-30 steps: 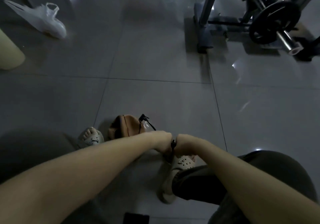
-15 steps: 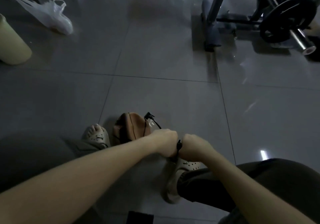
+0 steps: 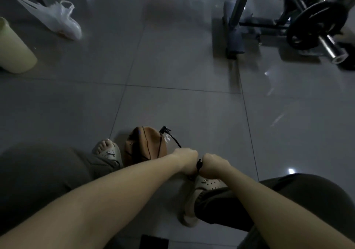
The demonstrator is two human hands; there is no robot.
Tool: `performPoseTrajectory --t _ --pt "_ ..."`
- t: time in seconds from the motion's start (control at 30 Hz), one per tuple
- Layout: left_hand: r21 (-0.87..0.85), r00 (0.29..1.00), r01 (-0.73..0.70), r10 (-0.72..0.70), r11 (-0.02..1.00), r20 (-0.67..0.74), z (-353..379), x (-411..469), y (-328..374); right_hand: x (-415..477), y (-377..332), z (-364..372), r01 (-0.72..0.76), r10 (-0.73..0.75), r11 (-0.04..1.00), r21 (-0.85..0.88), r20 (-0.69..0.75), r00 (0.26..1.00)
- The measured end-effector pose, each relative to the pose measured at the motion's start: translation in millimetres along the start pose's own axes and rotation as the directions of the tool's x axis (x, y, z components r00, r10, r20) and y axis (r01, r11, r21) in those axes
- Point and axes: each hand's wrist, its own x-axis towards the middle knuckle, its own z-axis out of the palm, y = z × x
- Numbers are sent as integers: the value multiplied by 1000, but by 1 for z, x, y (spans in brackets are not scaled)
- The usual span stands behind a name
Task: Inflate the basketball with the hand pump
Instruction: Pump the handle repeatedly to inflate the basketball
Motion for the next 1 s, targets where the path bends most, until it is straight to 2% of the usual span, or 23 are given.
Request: performPoseTrajectory --t 0.1,0.2,0.33,0.4,0.5,0.67,0.8,0.9,1.0 --pt "-57 997 -2 6 998 74 -19 -22 -3 -24 -15 -22 39 -36 996 -84 30 999" --pt "-165 999 -46 49 985 17 -84 -58 -2 -65 -31 -87 59 -54 994 -91 54 997" --pt "-216 999 -37 28 976 -44 -147 -91 4 -113 -45 -142 82 -84 993 -85 -21 996" --pt "-197 999 -33 30 980 -17 -136 -92 3 -109 -44 -128 76 -78 994 -77 -22 997" --pt "-171 999 -28 31 985 15 -77 -74 2 -77 -34 -68 61 -65 995 -82 -45 997" --pt "-111 999 -16 10 994 -53 0 -35 -18 -24 -19 8 67 -73 997 -46 -168 983" --pt "-78 998 -2 -3 997 -59 22 -20 -28 2 -23 22 18 -26 997 -81 -100 995" --pt "-82 995 -11 3 997 -101 15 -9 -20 9 -7 15 73 -83 995 -73 -135 987" --pt "-61 995 -8 2 998 -100 0 1 -5 5 5 0 25 -29 999 -37 -108 994"
